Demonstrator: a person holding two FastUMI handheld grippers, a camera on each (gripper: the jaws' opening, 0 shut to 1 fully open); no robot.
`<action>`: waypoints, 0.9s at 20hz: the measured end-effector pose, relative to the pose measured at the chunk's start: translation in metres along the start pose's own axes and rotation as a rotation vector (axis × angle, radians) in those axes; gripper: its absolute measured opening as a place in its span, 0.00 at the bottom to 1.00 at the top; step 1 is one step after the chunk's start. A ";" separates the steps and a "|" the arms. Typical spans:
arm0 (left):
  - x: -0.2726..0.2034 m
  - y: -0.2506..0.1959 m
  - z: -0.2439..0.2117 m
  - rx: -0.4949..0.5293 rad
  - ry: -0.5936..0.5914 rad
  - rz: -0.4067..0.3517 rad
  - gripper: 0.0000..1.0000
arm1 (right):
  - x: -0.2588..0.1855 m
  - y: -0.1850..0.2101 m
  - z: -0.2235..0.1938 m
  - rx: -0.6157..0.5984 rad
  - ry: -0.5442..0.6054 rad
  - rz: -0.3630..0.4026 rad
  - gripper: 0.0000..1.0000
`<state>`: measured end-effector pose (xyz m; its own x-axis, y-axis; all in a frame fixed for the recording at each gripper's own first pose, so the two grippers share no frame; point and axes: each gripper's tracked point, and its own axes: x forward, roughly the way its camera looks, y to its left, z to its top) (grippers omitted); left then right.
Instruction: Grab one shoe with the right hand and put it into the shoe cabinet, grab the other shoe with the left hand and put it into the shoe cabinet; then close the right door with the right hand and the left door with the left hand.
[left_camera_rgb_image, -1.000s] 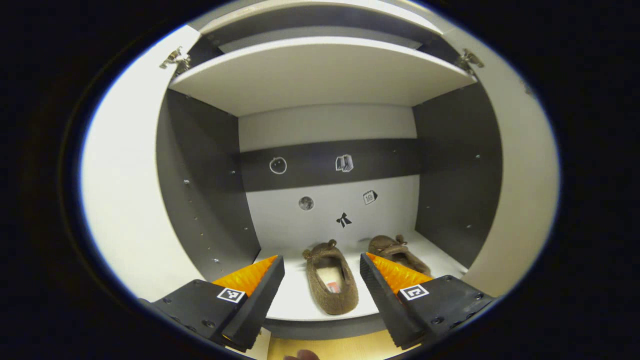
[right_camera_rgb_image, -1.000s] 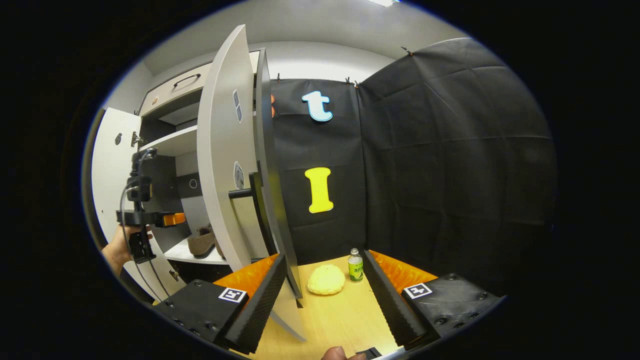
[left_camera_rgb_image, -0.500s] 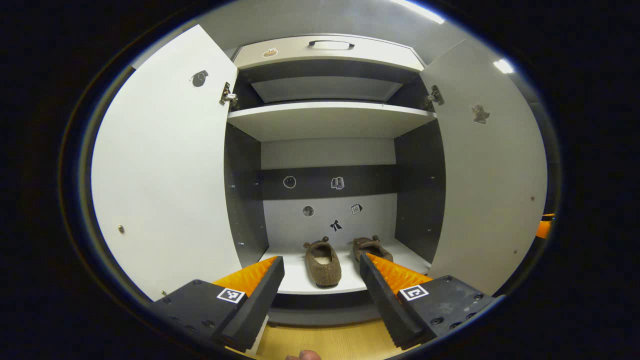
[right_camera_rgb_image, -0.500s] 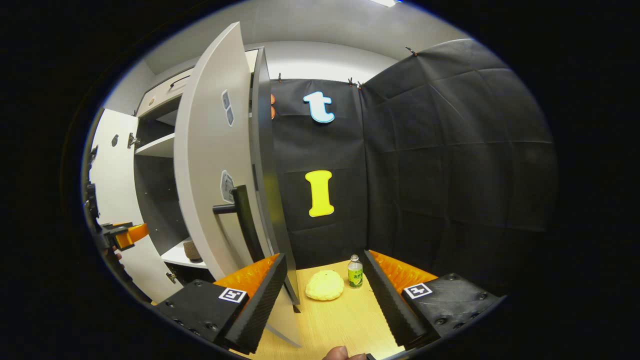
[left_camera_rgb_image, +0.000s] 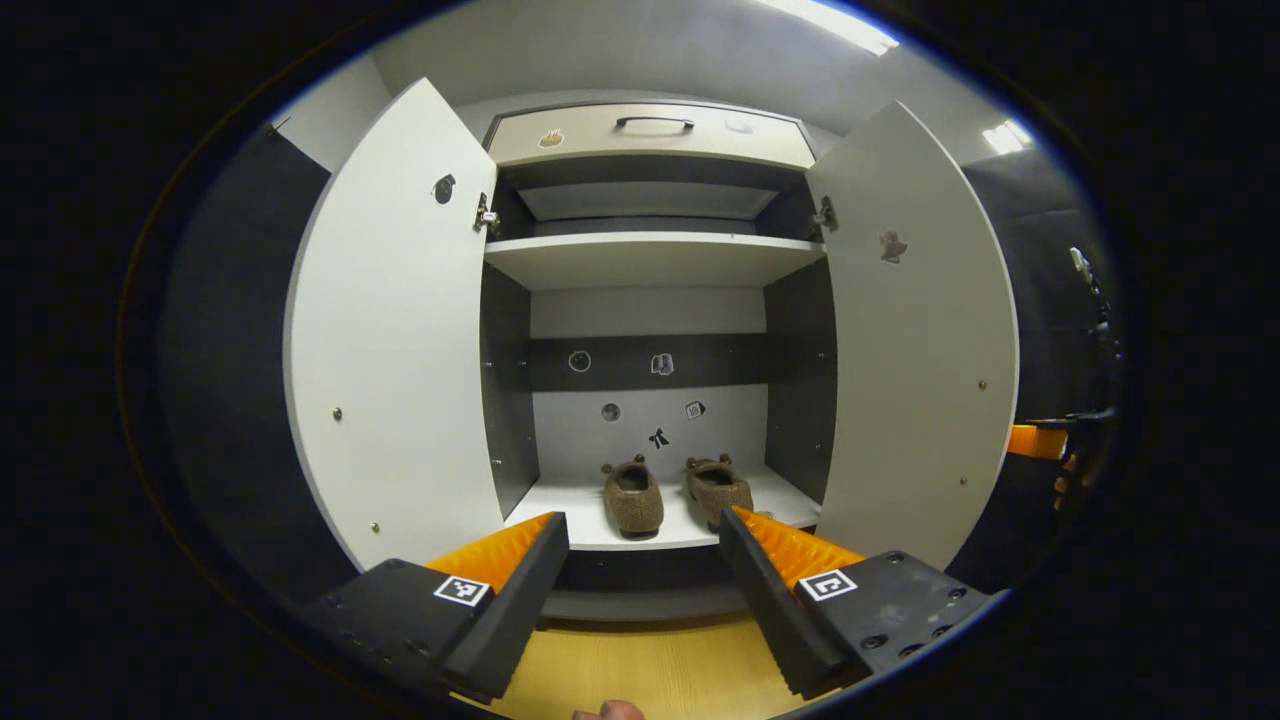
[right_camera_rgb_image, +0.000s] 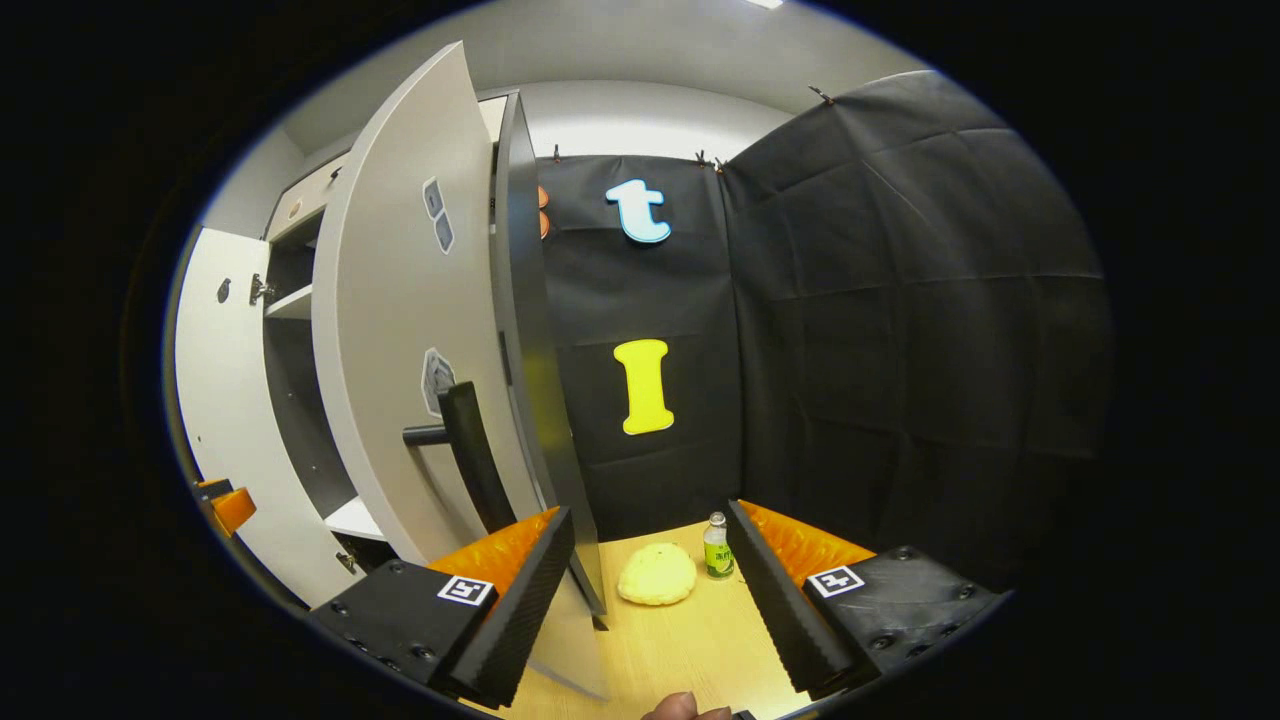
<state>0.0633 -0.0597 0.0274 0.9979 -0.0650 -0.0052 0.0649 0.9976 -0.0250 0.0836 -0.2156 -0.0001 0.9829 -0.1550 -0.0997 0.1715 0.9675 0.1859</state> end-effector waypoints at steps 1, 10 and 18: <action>-0.005 -0.001 -0.006 -0.008 0.005 -0.007 0.96 | 0.000 0.000 0.000 0.000 0.003 0.001 0.98; -0.029 0.015 -0.023 -0.008 0.029 -0.037 0.96 | -0.002 0.014 -0.002 -0.028 -0.014 -0.004 0.98; -0.040 0.049 -0.026 -0.012 0.032 -0.012 0.96 | -0.015 0.075 -0.012 -0.046 -0.010 0.061 0.98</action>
<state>0.0260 -0.0084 0.0000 0.9963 -0.0777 -0.0372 0.0764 0.9964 -0.0369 0.0808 -0.1387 0.0040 0.9921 -0.0968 -0.0800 0.1077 0.9834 0.1459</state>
